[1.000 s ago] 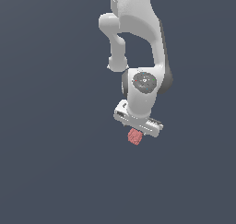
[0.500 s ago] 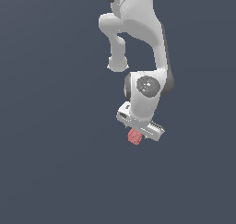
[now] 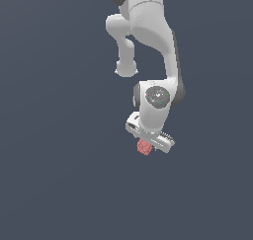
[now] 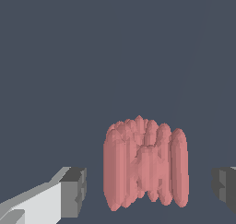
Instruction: Pick up the object and move it to a goal position.
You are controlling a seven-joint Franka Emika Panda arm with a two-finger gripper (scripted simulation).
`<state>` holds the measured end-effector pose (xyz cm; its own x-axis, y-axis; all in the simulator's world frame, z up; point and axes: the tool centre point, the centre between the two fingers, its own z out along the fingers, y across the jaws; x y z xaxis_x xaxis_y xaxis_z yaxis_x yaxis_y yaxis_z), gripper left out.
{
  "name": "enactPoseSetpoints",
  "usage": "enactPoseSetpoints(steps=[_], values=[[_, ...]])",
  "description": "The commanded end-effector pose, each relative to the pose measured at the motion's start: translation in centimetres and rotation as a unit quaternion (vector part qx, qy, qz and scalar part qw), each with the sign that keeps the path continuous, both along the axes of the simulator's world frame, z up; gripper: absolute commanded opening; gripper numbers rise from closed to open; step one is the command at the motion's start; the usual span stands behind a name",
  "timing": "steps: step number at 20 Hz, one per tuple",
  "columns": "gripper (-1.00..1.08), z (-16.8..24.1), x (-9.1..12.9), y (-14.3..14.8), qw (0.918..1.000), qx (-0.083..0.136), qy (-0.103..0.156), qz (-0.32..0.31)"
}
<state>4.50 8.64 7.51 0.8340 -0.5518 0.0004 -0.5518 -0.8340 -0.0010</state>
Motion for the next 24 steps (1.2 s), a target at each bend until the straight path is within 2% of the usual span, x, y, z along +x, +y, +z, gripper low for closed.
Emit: enactPoseSetpoints(steps=[1, 10, 11, 24], values=[[1.00, -1.4, -0.1, 0.0, 1.0000, 0.000, 0.001, -0.001], [1.00, -3.4, 0.0, 0.0, 1.0000, 0.000, 0.001, -0.001], [-1.00, -3.4, 0.0, 0.0, 1.0000, 0.000, 0.001, -0.001], [-1.00, -3.2, -0.1, -0.1, 1.0000, 0.000, 0.001, -0.001]])
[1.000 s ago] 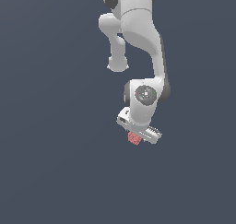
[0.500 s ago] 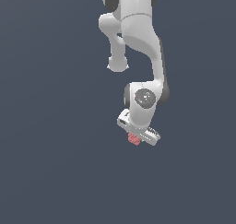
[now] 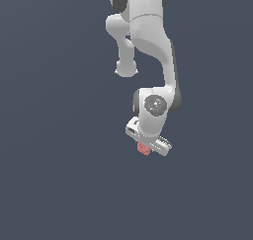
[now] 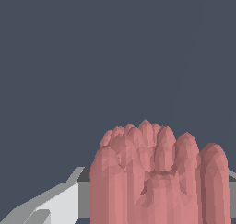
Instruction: Pick up the object and move it to a goal position.
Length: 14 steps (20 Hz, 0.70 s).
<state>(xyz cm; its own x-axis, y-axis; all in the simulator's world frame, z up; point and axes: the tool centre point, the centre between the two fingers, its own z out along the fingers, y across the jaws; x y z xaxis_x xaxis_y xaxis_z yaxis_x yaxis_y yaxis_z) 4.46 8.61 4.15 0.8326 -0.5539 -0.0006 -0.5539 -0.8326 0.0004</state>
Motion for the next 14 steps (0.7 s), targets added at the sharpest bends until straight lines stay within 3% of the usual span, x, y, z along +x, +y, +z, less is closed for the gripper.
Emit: enactPoseSetpoints(steps=[1, 14], values=[[-1.00, 0.3, -0.1, -0.1, 1.0000, 0.000, 0.000, 0.000], [-1.00, 6.5, -2.2, -2.7, 1.0000, 0.001, 0.000, 0.000]])
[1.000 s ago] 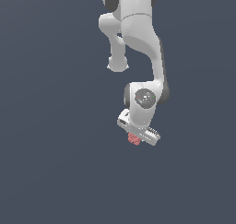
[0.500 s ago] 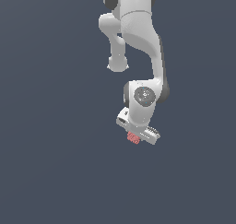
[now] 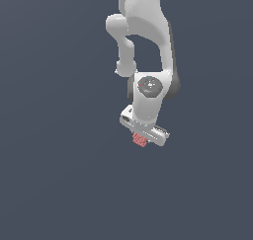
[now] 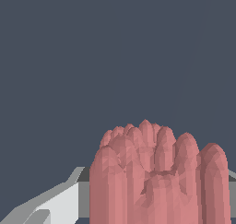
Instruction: Pick up the object and move it to a goal position.
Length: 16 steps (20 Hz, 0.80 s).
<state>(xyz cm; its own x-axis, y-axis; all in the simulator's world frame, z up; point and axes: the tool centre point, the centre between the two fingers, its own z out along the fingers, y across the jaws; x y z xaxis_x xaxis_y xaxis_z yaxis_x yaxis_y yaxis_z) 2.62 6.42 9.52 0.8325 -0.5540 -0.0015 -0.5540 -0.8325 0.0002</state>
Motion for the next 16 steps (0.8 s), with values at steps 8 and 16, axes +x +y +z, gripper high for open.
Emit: enactPoseSetpoints(steps=[8, 16], values=[[-1.00, 8.8, -2.9, -3.6, 1.0000, 0.001, -0.001, 0.000], [-1.00, 17.5, -5.6, -7.1, 1.0000, 0.001, 0.000, -0.001]])
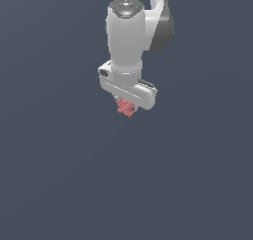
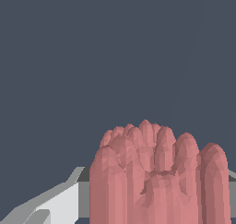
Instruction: Pick up the object and move it to a goal position.
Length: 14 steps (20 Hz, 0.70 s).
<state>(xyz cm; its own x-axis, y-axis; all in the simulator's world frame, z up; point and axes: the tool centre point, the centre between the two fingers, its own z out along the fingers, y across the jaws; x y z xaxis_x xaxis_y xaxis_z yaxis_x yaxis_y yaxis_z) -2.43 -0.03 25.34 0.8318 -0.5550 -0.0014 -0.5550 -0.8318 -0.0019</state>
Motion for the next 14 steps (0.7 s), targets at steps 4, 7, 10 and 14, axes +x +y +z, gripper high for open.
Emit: enactPoseSetpoints(steps=[4, 7, 10, 14], values=[[-1.00, 5.7, -1.8, -2.3, 1.0000, 0.000, 0.000, 0.000], [-1.00, 8.4, -2.5, -3.4, 1.0000, 0.000, 0.000, 0.000], [-1.00, 10.6, -3.1, -4.3, 1.0000, -0.001, 0.000, 0.000], [-1.00, 12.8, -3.7, -5.1, 1.0000, -0.001, 0.000, 0.000]])
